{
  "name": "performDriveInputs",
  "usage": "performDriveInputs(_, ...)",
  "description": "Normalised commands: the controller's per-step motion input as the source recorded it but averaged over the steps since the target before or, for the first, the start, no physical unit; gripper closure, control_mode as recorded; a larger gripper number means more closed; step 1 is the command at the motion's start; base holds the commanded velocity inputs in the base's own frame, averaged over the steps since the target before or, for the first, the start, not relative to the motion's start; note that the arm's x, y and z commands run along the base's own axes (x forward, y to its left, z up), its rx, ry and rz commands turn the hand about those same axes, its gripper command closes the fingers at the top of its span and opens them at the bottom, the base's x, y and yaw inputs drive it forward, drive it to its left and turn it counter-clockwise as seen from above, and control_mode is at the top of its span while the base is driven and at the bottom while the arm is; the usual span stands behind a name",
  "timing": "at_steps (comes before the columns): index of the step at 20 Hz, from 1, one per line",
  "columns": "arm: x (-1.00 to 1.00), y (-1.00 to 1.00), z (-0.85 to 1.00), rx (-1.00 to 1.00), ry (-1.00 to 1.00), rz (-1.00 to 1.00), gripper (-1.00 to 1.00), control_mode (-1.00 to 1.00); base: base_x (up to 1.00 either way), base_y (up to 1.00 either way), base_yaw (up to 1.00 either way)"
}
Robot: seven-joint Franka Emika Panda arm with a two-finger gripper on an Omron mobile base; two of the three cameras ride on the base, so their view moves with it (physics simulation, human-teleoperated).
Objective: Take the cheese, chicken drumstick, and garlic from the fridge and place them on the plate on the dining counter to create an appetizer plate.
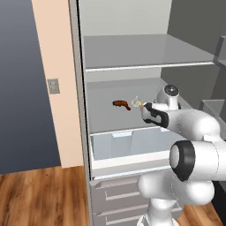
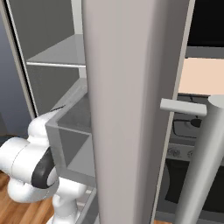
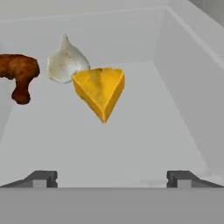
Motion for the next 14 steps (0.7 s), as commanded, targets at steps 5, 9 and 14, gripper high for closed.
performDriveInputs(5,0.54,0.0,-0.42,0.0,-0.11,0.0,-1.0,-1.0,0.0,0.0,0.0)
performDriveInputs(9,0.5,0.0,-0.44,0.0,-0.15,0.0,-1.0,-1.0,0.0,0.0,0.0)
performDriveInputs(14,0.39,0.0,-0.23,0.0,-0.11,0.0,-1.0,-1.0,0.0,0.0,0.0)
